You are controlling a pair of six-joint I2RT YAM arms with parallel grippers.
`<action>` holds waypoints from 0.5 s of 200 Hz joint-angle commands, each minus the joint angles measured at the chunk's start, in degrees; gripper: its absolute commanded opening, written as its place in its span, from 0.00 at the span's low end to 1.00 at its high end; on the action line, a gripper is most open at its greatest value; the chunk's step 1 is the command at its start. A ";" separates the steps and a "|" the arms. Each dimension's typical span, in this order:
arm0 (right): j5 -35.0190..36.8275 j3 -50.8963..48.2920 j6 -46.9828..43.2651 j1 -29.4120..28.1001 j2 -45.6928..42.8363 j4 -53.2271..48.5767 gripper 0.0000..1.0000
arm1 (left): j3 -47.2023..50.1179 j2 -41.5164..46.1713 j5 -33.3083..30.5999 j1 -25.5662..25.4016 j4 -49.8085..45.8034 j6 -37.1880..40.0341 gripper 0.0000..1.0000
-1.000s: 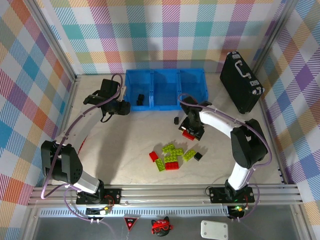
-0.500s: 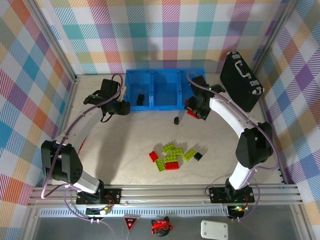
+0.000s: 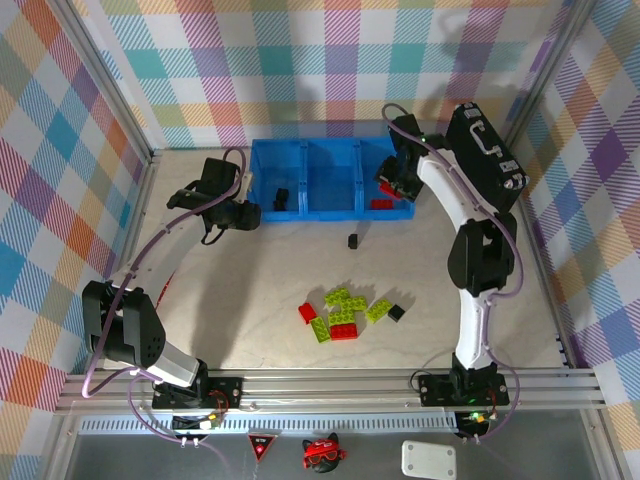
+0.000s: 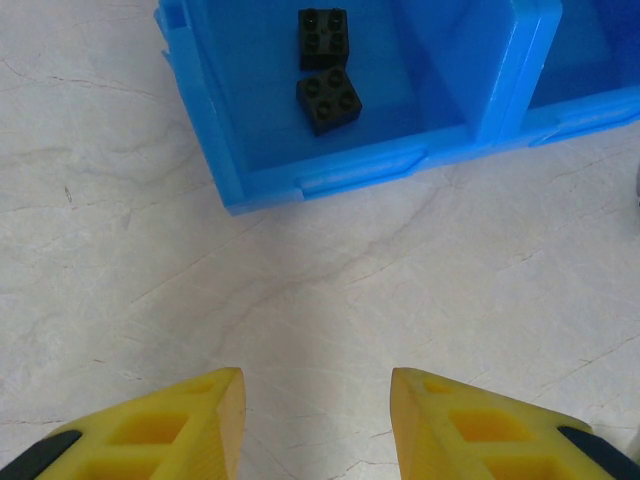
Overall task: Sort the legos into containers by color
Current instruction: Place the lego in the container.
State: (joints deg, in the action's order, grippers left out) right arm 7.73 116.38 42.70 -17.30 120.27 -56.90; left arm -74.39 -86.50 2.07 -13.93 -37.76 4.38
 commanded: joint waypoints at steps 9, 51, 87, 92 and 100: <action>-0.70 8.63 -2.65 0.16 6.18 -4.56 0.68 | 0.48 0.45 -1.62 0.75 -1.42 1.59 0.43; 0.57 19.29 -4.23 0.79 15.20 -7.05 0.68 | 0.61 0.54 -1.98 0.74 -1.37 1.85 0.43; 1.02 20.75 -4.58 1.35 18.90 -4.53 0.68 | 0.65 0.89 -2.06 0.75 -1.35 1.95 0.43; 1.24 20.97 -4.50 1.41 19.45 -4.53 0.68 | 0.69 0.89 -2.07 0.73 -1.35 1.95 0.43; 1.17 21.29 -4.47 1.63 20.31 -4.39 0.68 | 0.61 0.98 -2.07 0.75 -1.35 1.95 0.43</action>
State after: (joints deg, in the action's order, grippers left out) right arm 8.03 135.15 39.38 -16.40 138.30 -60.80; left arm -74.39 -86.50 0.49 -13.93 -37.76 5.45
